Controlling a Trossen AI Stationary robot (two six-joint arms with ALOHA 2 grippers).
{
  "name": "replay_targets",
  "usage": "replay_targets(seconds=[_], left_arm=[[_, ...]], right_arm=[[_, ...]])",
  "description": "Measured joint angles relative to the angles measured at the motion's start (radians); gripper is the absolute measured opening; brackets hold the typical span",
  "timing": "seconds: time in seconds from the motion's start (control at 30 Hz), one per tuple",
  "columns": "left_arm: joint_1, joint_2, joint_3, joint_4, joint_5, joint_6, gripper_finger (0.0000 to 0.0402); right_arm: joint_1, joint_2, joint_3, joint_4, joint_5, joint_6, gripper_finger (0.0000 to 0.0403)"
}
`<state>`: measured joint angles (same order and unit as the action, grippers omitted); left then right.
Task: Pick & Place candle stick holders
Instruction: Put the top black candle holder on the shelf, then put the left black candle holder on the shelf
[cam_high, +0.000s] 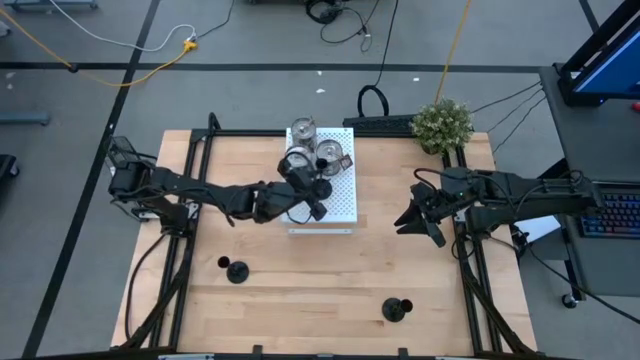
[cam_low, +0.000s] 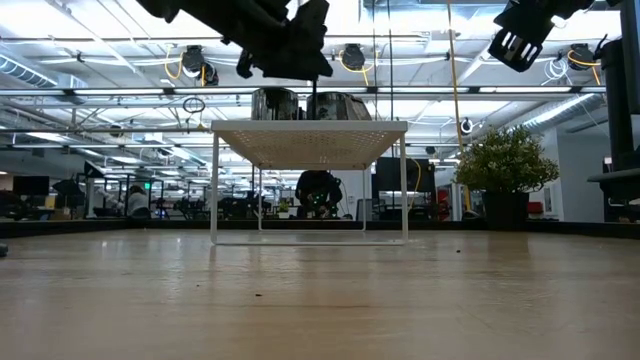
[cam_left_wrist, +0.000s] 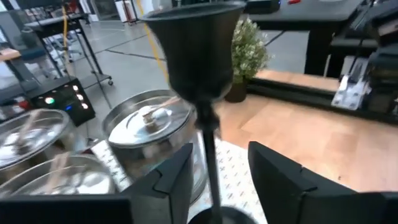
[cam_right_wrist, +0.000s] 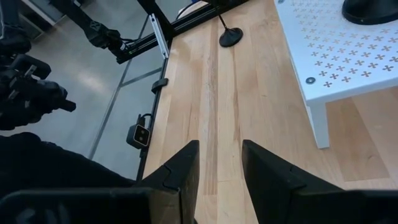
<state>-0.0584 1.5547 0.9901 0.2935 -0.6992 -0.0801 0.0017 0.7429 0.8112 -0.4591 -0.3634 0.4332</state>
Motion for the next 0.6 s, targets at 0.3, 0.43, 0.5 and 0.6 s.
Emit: replay_targets(seconds=[0.3,0.43,0.5,0.6], left_arm=[[-0.058,-0.082,0.0,-0.165,-0.088,-0.018,0.02],[-0.099,-0.113,0.0,-0.189,-0.087,-0.036,0.0204],[-0.132,-0.134,0.0,-0.202,-0.084,-0.035,0.0203],[-0.181,-0.163,0.009,-0.22,-0.079,-0.037,0.0203]], right_arm=[[0.0,0.0,0.0,0.013,0.0,-0.007,0.0111],[0.0,0.0,0.0,0.03,0.0,-0.028,0.0111],[0.0,0.0,0.0,0.029,0.0,-0.03,0.0111],[0.0,0.0,0.0,0.029,0.0,-0.042,0.0111]])
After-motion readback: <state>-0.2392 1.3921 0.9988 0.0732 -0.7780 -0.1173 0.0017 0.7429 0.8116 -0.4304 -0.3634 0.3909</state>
